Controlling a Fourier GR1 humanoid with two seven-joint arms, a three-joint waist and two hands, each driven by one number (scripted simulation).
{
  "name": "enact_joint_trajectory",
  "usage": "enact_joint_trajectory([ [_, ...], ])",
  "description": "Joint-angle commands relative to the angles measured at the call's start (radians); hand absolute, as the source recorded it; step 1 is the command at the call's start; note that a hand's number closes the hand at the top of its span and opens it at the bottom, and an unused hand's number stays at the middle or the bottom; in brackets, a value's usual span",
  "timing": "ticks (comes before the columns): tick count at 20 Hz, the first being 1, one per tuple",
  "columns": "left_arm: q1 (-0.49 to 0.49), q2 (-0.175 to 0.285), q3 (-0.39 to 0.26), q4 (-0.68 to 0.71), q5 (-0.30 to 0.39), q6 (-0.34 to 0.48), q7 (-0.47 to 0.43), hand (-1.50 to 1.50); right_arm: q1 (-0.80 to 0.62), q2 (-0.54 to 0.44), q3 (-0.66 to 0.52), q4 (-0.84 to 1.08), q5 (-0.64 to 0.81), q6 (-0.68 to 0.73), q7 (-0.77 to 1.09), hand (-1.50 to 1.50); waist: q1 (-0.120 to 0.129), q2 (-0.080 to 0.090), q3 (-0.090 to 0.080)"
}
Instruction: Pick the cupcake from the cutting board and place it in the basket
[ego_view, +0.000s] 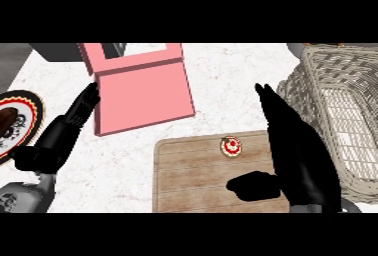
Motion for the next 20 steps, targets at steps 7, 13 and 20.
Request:
enact_joint_trajectory([
  [7,0.000,-0.024,0.023,-0.012,-0.030,-0.024,0.015,0.00,0.215,0.062,0.038,0.006,0.193,-0.057,0.012,-1.50,0.017,0.007,0.002],
  [13,-0.088,-0.049,0.055,0.038,-0.051,-0.060,0.051,0.00,0.217,0.120,-0.009,0.193,0.287,-0.158,-0.147,-1.50,0.017,0.010,0.002],
  [20,0.011,-0.094,0.123,0.006,-0.086,-0.130,0.005,0.00,0.249,0.146,-0.046,0.165,0.307,-0.104,-0.216,-1.50,0.019,0.009,0.002],
])
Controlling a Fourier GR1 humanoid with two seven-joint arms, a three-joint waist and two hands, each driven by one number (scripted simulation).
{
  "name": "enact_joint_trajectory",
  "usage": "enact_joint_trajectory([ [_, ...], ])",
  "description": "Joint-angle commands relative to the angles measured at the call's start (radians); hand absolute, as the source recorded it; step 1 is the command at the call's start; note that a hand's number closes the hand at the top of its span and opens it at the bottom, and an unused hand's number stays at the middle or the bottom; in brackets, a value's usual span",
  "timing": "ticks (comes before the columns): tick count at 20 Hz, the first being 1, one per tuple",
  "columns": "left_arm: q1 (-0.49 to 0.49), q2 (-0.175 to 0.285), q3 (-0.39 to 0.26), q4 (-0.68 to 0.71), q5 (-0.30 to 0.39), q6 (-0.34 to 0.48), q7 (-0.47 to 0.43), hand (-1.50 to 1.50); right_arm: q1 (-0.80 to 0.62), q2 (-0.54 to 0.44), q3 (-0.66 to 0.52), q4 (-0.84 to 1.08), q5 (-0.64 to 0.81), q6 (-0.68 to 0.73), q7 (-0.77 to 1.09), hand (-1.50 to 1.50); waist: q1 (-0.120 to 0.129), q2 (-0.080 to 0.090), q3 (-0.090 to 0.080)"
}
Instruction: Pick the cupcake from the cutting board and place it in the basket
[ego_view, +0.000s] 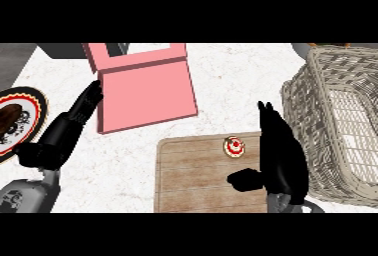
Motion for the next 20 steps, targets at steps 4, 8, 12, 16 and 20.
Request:
enact_joint_trajectory([
  [4,-0.059,-0.081,0.038,0.096,-0.079,-0.024,-0.036,0.00,0.045,0.032,0.025,0.036,0.029,-0.085,-0.057,-1.50,-0.003,0.001,0.000],
  [8,0.014,-0.078,0.031,-0.095,-0.089,-0.032,0.083,0.00,-0.038,0.032,0.042,0.122,0.000,-0.101,-0.011,-1.50,0.005,0.000,0.000],
  [12,-0.007,-0.099,0.073,-0.045,-0.099,-0.052,0.068,0.00,-0.019,0.032,0.067,0.052,0.022,-0.046,0.074,-1.50,0.001,0.000,0.000],
  [16,0.009,-0.125,0.056,0.017,-0.145,-0.055,-0.004,0.00,0.002,0.032,0.069,0.089,0.040,-0.027,0.060,-1.50,-0.001,0.001,0.000],
  [20,-0.009,-0.118,0.116,0.071,-0.119,-0.113,-0.036,0.00,-0.038,0.032,0.032,0.145,0.019,-0.031,0.034,-1.50,-0.001,0.001,0.000],
])
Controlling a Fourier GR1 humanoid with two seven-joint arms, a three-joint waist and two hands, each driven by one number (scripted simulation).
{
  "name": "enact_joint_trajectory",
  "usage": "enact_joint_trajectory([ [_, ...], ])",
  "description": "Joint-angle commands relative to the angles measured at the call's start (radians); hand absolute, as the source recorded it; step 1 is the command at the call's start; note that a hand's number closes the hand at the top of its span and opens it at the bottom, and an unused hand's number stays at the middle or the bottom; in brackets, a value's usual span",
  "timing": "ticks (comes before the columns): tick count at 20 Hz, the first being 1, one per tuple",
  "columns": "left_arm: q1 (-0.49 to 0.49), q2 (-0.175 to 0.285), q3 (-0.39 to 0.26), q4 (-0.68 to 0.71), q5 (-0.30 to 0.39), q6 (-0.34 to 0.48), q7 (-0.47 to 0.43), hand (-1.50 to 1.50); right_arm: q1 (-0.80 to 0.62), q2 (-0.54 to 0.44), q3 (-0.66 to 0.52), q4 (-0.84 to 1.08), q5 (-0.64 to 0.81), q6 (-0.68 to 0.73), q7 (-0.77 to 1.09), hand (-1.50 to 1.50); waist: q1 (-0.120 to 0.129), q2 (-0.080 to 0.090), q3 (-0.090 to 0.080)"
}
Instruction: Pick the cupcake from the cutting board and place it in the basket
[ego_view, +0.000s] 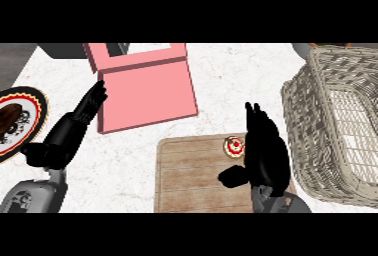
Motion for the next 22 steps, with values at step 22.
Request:
enact_joint_trajectory([
  [22,-0.003,-0.058,0.086,-0.049,-0.068,-0.079,0.052,0.00,-0.009,0.003,0.028,0.291,-0.086,-0.137,0.004,-1.50,0.002,0.000,0.000],
])
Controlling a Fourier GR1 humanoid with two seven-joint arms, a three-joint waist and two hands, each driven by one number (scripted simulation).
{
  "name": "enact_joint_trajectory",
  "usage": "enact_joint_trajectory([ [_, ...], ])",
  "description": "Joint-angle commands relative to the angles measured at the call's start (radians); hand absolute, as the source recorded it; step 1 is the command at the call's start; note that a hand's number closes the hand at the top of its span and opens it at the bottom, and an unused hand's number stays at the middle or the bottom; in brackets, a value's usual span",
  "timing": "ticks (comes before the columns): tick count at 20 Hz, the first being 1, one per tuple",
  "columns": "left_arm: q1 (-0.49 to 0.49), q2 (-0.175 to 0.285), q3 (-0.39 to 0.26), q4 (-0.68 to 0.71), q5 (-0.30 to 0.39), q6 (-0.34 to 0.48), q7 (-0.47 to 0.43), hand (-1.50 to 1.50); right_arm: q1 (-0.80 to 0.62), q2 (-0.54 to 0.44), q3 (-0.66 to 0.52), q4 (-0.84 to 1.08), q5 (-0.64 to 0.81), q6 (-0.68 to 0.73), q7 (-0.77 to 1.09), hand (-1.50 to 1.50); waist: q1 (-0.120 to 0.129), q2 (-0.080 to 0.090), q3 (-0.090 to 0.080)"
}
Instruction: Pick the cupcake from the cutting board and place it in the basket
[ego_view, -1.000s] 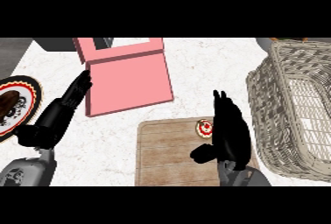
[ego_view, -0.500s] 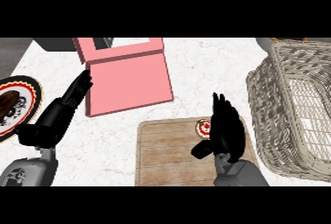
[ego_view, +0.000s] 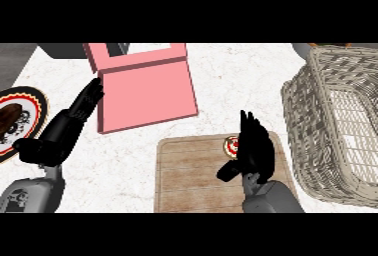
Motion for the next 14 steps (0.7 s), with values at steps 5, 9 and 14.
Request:
enact_joint_trajectory([
  [5,-0.052,-0.046,-0.009,0.073,-0.061,0.025,-0.030,0.00,0.002,-0.009,-0.034,0.096,-0.080,0.042,-0.104,1.50,-0.003,0.001,0.000],
  [9,0.083,-0.005,0.032,-0.041,-0.014,-0.044,-0.043,0.00,0.017,0.001,0.037,0.073,-0.042,0.001,-0.052,1.50,0.003,-0.001,0.000],
  [14,0.014,-0.061,-0.002,0.027,-0.061,0.002,-0.047,0.00,0.028,-0.022,0.084,0.110,-0.002,0.050,-0.121,1.50,-0.002,0.000,0.000],
])
